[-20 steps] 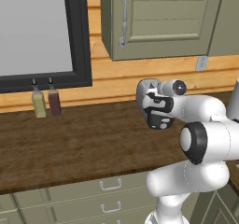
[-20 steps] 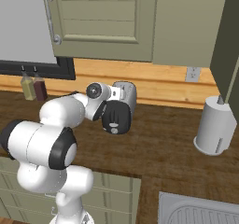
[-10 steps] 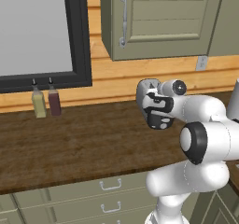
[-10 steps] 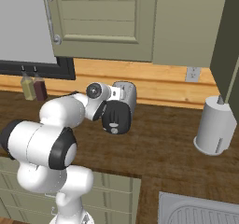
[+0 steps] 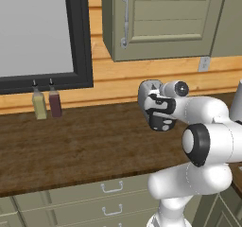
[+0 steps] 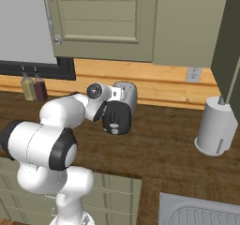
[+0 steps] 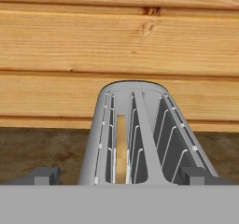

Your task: Start the toaster. Once the lever pops up, take the bread to the plate on the dining counter.

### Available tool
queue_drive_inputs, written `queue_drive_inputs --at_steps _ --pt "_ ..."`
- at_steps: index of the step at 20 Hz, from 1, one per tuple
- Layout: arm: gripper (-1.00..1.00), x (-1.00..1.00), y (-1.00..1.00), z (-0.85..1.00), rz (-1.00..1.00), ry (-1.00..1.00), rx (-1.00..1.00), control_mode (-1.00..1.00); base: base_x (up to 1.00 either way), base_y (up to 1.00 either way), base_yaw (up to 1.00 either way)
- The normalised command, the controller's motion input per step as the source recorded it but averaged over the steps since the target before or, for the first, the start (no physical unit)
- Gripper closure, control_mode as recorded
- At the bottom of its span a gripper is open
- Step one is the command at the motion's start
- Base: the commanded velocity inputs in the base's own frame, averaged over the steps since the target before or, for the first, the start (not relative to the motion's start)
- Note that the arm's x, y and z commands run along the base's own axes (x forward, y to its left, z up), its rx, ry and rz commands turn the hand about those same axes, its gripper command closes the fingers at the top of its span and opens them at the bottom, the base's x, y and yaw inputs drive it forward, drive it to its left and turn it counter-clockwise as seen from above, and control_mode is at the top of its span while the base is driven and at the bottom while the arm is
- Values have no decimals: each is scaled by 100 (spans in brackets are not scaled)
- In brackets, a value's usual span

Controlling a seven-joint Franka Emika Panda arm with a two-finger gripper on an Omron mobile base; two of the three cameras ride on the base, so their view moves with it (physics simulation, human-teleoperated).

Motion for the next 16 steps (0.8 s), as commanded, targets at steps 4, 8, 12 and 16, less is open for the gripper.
queue_drive_inputs --at_steps 4,8,12,16 --pt "-100 0 0 0 0 0 0 -100 0 0 0" --pt "-100 0 0 0 0 0 0 -100 0 0 0" --pt "-100 0 0 0 0 0 0 -100 0 0 0" --pt "-100 0 0 0 0 0 0 -100 0 0 0"
